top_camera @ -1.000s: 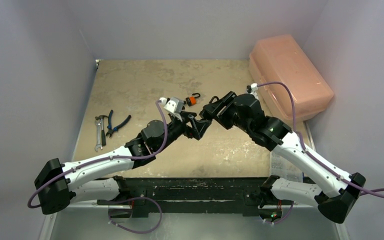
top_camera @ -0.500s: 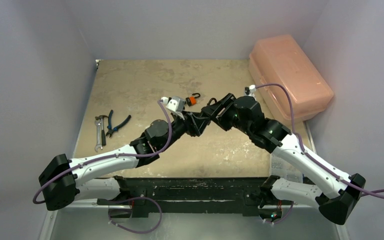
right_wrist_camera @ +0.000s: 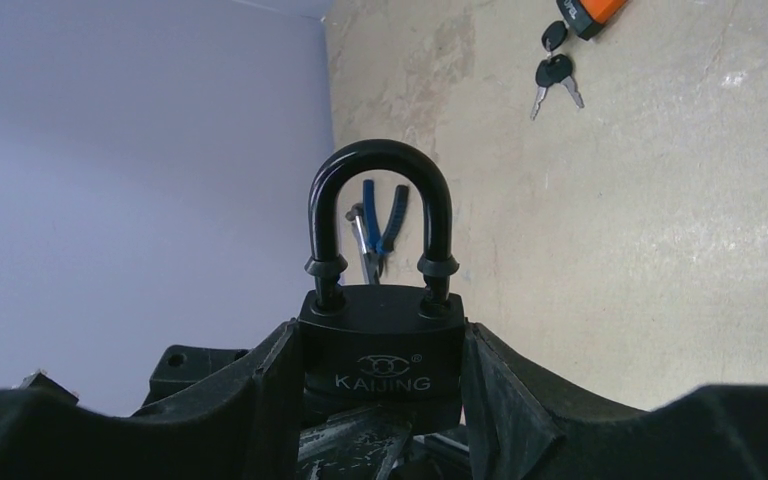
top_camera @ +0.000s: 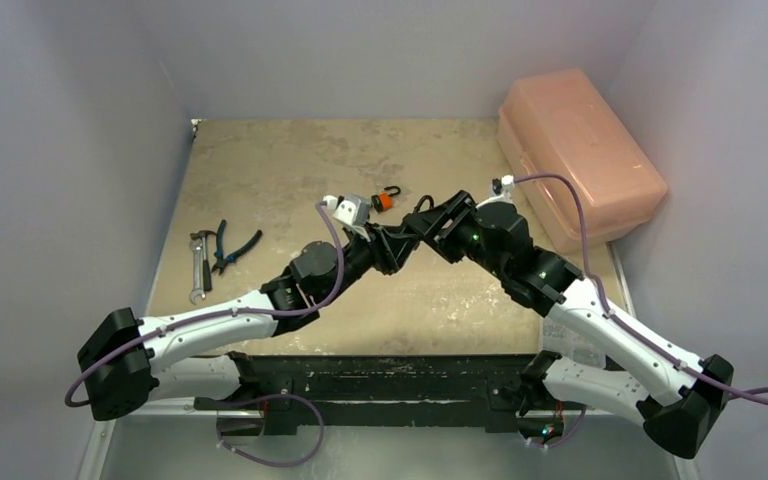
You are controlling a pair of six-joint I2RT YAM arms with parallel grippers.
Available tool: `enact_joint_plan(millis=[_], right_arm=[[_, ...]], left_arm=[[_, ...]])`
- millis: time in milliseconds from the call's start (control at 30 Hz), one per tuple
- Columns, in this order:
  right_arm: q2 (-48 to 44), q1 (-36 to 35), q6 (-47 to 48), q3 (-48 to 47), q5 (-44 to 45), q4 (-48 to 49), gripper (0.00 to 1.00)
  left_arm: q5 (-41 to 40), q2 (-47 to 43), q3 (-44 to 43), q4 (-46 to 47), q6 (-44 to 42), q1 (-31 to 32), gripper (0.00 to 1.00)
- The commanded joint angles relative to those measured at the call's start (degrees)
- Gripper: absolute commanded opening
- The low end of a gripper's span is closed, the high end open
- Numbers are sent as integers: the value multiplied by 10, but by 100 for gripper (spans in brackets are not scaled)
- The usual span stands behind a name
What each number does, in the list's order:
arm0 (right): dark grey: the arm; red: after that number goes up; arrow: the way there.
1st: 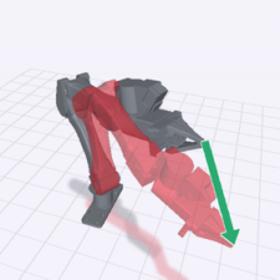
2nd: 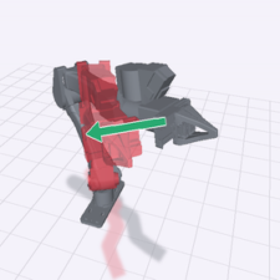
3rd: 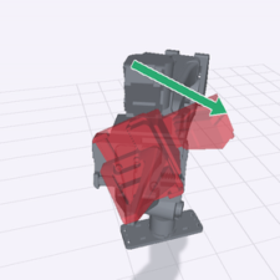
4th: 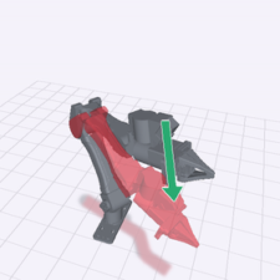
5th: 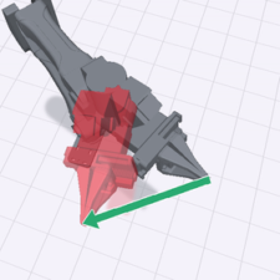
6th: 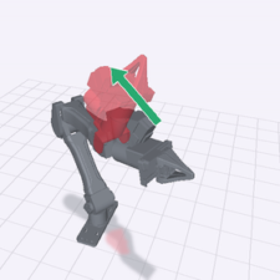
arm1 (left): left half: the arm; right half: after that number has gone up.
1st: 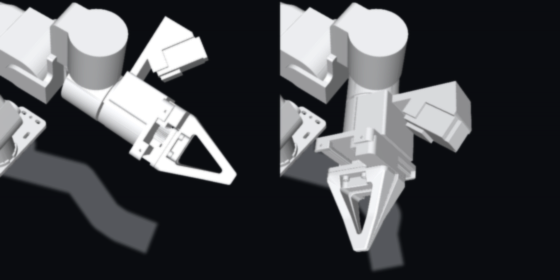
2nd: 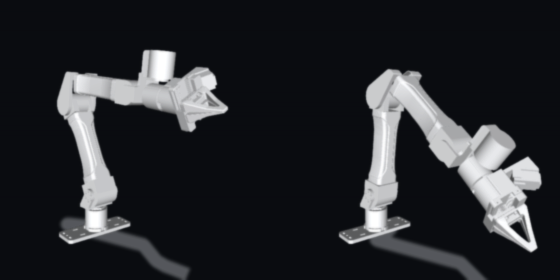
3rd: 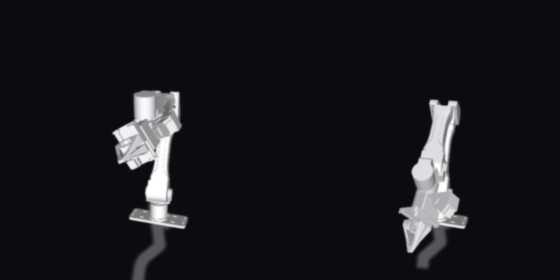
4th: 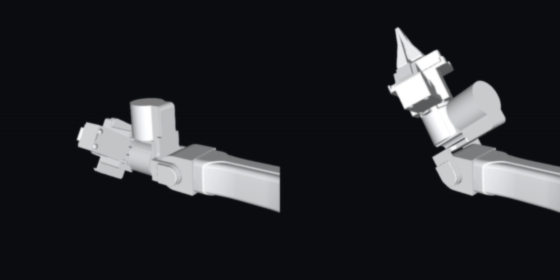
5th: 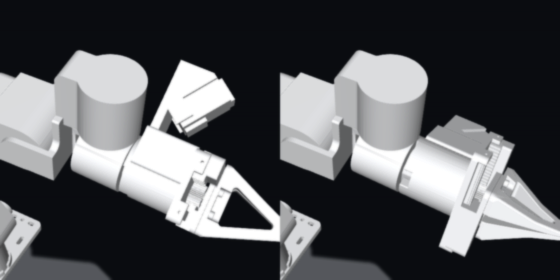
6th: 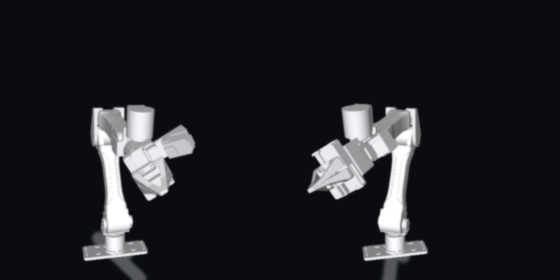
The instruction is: Unlock with the key
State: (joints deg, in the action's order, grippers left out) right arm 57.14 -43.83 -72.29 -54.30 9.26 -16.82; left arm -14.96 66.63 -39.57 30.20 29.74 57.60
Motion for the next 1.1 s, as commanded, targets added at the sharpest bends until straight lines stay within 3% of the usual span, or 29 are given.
enact_joint_plan(millis=[0, 100, 200, 367, 500, 833, 1067], right_arm=[[-42, -4, 28, -3, -26, 80, 23], [-47, -3, 41, 0, -10, 79, 54], [-45, -3, 40, 0, 9, 63, 70], [-31, -3, 39, -14, 12, 32, 81], [-30, -3, 54, -20, 4, 36, 98], [-36, -2, 52, -69, 49, -34, 98], [-2, -2, 1, -134, 93, -146, 94]], left_arm=[[-35, -34, 4, -5, -35, -7, 0], [-30, -61, 5, -28, -58, -6, 0], [-23, -83, -3, -62, -81, -7, 0], [-19, -108, -49, -158, -115, -7, 0], [-20, -122, -84, -213, -134, -7, 0], [-10, -82, -206, -362, -223, -7, 0], [-76, -75, -189, -322, -375, -7, 0]])
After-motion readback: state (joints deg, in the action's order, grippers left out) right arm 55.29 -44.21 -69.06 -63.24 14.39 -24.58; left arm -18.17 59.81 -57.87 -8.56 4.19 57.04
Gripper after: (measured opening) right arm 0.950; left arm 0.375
